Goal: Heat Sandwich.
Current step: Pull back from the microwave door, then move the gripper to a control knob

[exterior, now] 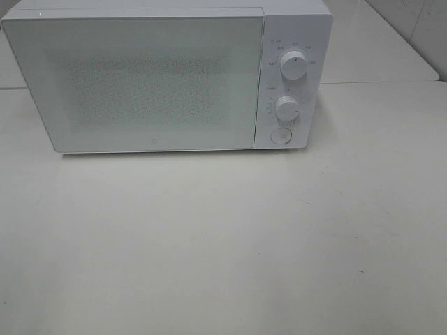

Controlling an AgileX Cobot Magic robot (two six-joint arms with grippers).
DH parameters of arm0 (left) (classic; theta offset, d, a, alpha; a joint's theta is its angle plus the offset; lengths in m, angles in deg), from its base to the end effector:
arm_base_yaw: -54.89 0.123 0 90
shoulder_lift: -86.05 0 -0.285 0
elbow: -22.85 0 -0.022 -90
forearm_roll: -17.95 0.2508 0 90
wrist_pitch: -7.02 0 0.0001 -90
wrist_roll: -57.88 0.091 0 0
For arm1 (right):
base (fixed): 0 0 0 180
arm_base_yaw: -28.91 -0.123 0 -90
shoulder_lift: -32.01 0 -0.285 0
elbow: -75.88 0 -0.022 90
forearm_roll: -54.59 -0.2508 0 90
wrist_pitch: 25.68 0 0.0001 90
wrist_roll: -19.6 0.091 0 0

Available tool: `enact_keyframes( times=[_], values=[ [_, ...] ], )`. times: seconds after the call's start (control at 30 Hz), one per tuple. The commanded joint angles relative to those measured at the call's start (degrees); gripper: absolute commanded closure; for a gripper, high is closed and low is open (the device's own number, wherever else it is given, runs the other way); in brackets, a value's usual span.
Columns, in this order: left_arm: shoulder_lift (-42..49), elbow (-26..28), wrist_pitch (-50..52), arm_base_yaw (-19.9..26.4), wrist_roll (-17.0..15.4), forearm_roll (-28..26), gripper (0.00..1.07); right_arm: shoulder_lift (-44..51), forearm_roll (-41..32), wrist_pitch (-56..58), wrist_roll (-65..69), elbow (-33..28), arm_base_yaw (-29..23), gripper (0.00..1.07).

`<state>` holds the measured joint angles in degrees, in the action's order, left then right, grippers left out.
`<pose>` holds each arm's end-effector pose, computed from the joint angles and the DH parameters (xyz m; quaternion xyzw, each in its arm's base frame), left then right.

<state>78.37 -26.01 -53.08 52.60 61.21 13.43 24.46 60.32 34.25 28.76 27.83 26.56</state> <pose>-0.0044 -0.0060 0.2770 0.0429 0.8493 -0.0347 0.5251 -0.0058 -0.0081 0.2813 0.0521 0.8432 0.0037 0.5350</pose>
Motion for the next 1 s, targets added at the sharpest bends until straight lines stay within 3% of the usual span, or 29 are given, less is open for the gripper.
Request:
enact_keyframes(
  times=[0.03,1.0],
  values=[
    [1.38,-0.17,0.69,0.23,0.00,-0.06,0.09,1.55,-0.06,-0.23,-0.29,-0.17,0.29,0.33],
    [1.38,-0.17,0.69,0.23,0.00,-0.06,0.09,1.55,-0.69,-0.23,-0.17,-0.17,0.29,0.32]
  ],
)
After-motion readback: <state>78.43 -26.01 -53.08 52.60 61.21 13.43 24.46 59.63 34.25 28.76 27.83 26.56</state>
